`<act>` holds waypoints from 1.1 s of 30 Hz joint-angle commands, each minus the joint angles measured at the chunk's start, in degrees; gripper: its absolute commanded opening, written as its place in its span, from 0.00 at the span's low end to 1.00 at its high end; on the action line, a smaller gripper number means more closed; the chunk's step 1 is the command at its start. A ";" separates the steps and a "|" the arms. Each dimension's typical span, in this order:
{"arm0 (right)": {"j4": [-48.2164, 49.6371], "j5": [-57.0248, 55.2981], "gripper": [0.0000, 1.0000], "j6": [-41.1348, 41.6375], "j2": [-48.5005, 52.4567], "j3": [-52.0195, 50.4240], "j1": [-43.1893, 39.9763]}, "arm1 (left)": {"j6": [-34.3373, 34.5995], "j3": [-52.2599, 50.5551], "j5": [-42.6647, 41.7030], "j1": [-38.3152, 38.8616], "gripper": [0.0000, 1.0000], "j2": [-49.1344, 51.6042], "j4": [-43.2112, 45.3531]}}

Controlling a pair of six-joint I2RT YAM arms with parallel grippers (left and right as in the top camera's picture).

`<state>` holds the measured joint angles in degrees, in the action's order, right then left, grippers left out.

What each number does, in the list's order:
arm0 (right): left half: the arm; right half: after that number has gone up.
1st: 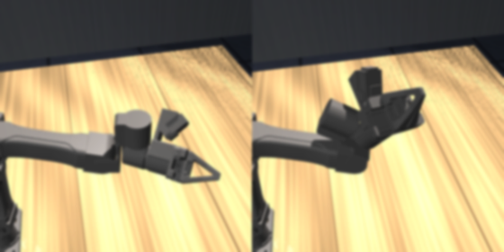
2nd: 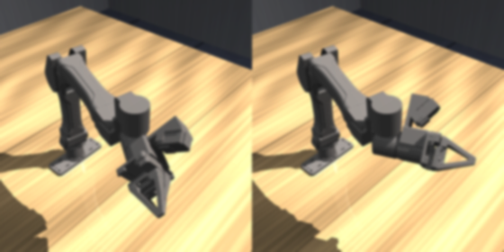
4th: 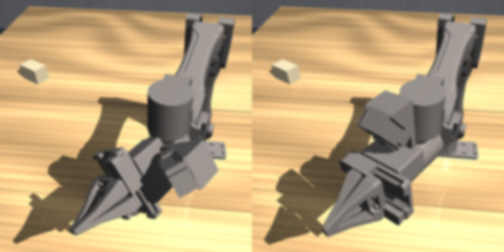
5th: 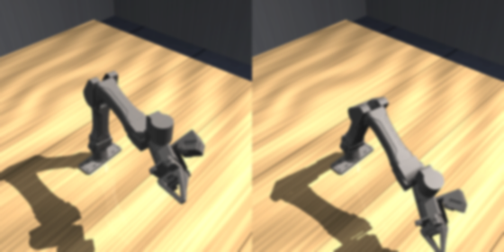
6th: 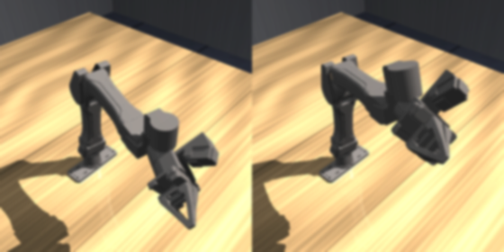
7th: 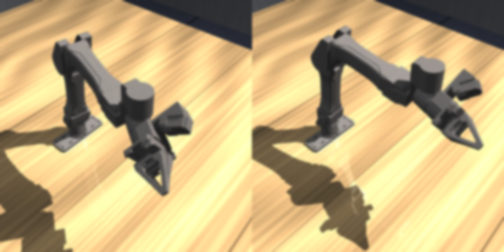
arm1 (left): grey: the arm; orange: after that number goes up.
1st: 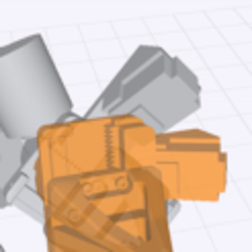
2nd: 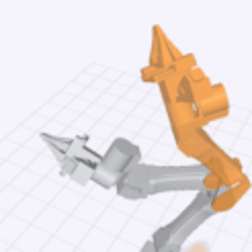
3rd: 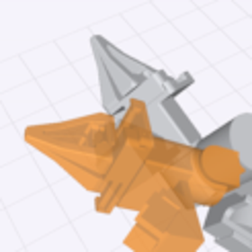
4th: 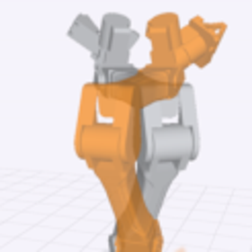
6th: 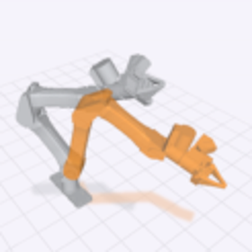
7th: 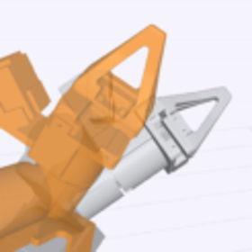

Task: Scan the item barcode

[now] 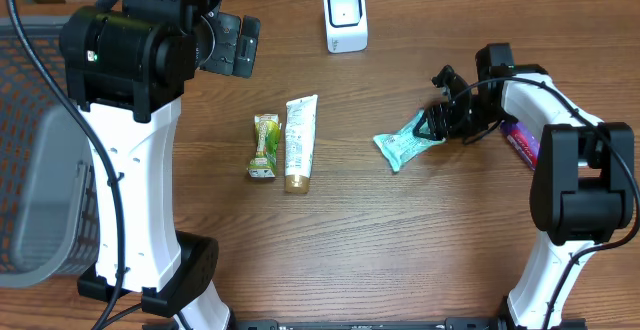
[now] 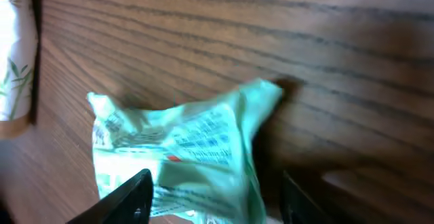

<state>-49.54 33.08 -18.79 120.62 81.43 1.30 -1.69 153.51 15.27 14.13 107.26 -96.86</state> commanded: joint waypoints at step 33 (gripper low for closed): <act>-9.25 14.29 0.04 17.38 -14.78 15.69 1.16 | -0.26 0.35 0.35 -0.28 1.00 -0.02 0.07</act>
<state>-56.95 47.81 -1.32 113.49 90.28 1.69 -1.69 153.51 15.27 14.13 107.26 -96.86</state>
